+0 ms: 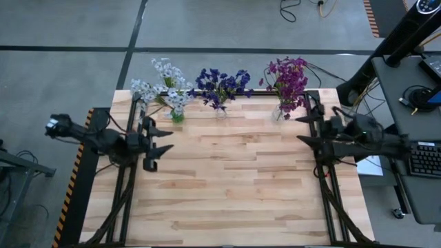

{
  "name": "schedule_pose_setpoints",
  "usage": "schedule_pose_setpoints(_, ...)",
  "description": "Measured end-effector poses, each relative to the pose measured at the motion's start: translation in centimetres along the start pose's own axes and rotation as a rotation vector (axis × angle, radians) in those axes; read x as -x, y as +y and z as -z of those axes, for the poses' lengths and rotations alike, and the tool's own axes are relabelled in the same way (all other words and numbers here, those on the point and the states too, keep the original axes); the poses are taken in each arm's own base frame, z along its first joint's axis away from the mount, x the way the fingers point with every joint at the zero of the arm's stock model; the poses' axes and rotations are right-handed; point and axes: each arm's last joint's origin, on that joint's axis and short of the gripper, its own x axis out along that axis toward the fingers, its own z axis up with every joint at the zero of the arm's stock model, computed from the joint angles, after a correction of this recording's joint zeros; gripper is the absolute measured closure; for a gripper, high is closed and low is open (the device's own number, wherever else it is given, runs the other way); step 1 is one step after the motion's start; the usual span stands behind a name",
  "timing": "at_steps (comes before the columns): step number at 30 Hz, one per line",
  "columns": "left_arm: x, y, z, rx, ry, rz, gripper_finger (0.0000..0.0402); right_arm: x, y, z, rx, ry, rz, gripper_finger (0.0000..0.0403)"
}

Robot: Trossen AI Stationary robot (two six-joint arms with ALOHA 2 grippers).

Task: Sort flowers into vase by color
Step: Return to Home Position

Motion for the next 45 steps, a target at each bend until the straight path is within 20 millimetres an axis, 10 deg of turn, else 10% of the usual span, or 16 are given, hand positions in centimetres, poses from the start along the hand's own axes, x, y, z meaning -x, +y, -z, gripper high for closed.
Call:
schedule_pose_setpoints(7, 1.0, 1.9, 0.3, 0.074, 0.013, 0.141, 0.0212, 2.6, 0.0, 1.1, 0.000, -0.046, 0.007, 0.0109)
schedule_pose_setpoints(14, 0.9, -0.5, 2.0, 0.153, 0.013, 0.525, 0.0212, 2.0, 0.1, 2.2, 0.030, 0.025, 0.002, 0.0115)
schedule_pose_setpoints(26, 2.4, -4.6, 5.1, 0.154, 0.208, 0.487, 0.0212, 1.6, 0.2, 5.1, 0.103, 0.075, 0.004, 0.0115)
schedule_pose_setpoints(33, 4.4, -4.3, 8.7, 0.200, 0.194, 0.471, 0.0212, 1.6, 0.2, 4.8, 0.078, 0.054, 0.007, 0.0115)
schedule_pose_setpoints(45, 3.8, -3.4, 9.3, 0.125, 0.233, 0.346, 0.0212, 1.7, 0.1, 4.5, 0.101, 0.046, 0.007, 0.0115)
